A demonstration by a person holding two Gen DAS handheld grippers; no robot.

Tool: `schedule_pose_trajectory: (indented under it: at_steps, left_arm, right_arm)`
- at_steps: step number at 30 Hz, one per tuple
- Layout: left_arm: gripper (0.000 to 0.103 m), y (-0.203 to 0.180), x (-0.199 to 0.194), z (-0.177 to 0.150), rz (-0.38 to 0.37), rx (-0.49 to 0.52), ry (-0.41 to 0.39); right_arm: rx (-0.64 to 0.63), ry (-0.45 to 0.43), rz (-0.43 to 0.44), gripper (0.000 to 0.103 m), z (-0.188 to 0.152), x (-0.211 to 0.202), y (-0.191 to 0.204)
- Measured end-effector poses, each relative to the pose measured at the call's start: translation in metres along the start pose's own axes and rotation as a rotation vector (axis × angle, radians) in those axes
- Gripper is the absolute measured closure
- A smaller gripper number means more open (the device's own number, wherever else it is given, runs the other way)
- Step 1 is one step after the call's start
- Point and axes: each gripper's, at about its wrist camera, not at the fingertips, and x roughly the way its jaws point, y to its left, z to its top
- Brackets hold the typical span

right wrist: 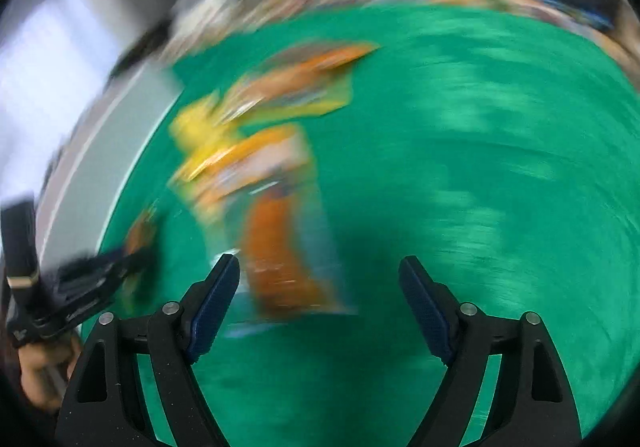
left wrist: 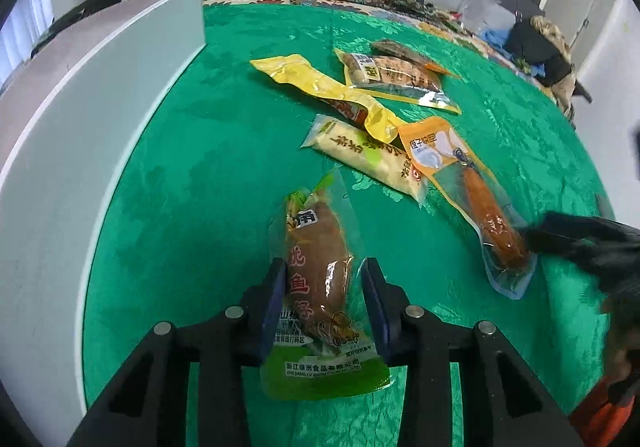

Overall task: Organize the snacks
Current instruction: 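Grasp the brown sausage packet with the left tool while the right tool grasps the orange-labelled sausage packet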

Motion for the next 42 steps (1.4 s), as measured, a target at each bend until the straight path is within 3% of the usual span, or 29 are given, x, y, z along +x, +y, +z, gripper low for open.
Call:
schedule_pose_trajectory:
  at_steps: [2, 4, 6, 7, 10, 15, 17, 18, 21, 23, 28, 29, 31, 32, 34, 36, 37, 39, 42]
  left_arm:
    - [0.065, 0.006, -0.006, -0.005, -0.015, -0.018, -0.004]
    - [0.065, 0.014, -0.014, -0.010, -0.037, -0.037, -0.012]
    - [0.065, 0.024, -0.026, -0.016, -0.062, -0.061, -0.032]
    - [0.065, 0.028, -0.030, -0.017, -0.072, -0.070, -0.039]
    - [0.065, 0.037, -0.046, -0.021, -0.107, -0.098, -0.066]
    - [0.065, 0.043, -0.061, -0.022, -0.172, -0.135, -0.095]
    - [0.065, 0.046, -0.067, -0.021, -0.206, -0.169, -0.098]
    - [0.065, 0.049, -0.072, -0.019, -0.228, -0.188, -0.108]
    - [0.065, 0.058, -0.090, -0.014, -0.249, -0.215, -0.147]
    - [0.065, 0.067, -0.102, -0.010, -0.237, -0.220, -0.172]
    - [0.065, 0.087, -0.113, -0.013, -0.203, -0.245, -0.181]
    - [0.065, 0.089, -0.112, -0.014, -0.201, -0.251, -0.180]
    - [0.065, 0.091, -0.110, -0.015, -0.202, -0.254, -0.177]
    - [0.065, 0.090, -0.109, -0.015, -0.201, -0.251, -0.174]
    - [0.065, 0.090, -0.109, -0.017, -0.203, -0.245, -0.171]
    - [0.065, 0.088, -0.109, -0.017, -0.202, -0.230, -0.173]
    - [0.065, 0.087, -0.109, -0.017, -0.200, -0.226, -0.176]
    - [0.065, 0.087, -0.108, -0.014, -0.207, -0.227, -0.177]
    - [0.065, 0.084, -0.103, -0.012, -0.225, -0.238, -0.177]
  right_arm:
    - [-0.140, 0.110, -0.070, 0.018, 0.007, 0.036, 0.040]
    - [-0.258, 0.182, -0.202, 0.020, 0.004, 0.063, 0.060]
    - [-0.214, 0.141, -0.198, 0.051, 0.007, 0.055, 0.058]
    - [-0.164, 0.155, -0.186, 0.054, 0.009, 0.051, 0.052]
    - [-0.032, 0.166, -0.088, 0.061, 0.007, 0.030, 0.027]
    - [0.251, 0.090, 0.177, 0.064, -0.015, -0.012, -0.020]
    - [0.329, 0.066, 0.263, 0.077, -0.023, -0.021, -0.030]
    - [0.358, 0.058, 0.293, 0.077, -0.022, -0.024, -0.032]
    - [0.370, 0.031, 0.386, 0.077, -0.012, -0.036, -0.017]
    - [0.340, 0.029, 0.369, 0.078, -0.002, -0.034, -0.005]
    - [0.207, 0.098, 0.117, 0.076, 0.011, -0.004, 0.019]
    - [0.173, 0.087, 0.109, 0.074, 0.013, -0.001, 0.024]
    - [0.097, 0.098, 0.046, 0.048, 0.010, 0.008, 0.042]
    - [0.063, 0.118, 0.017, 0.044, 0.009, 0.013, 0.049]
    - [0.034, 0.161, 0.039, 0.044, 0.005, 0.021, 0.056]
    - [0.077, 0.118, 0.087, 0.042, 0.006, 0.012, 0.050]
    - [0.097, 0.088, 0.077, 0.034, 0.009, 0.006, 0.044]
    - [0.103, 0.077, -0.003, 0.030, 0.012, -0.001, 0.033]
    - [0.055, 0.184, -0.022, 0.030, 0.005, 0.019, 0.037]
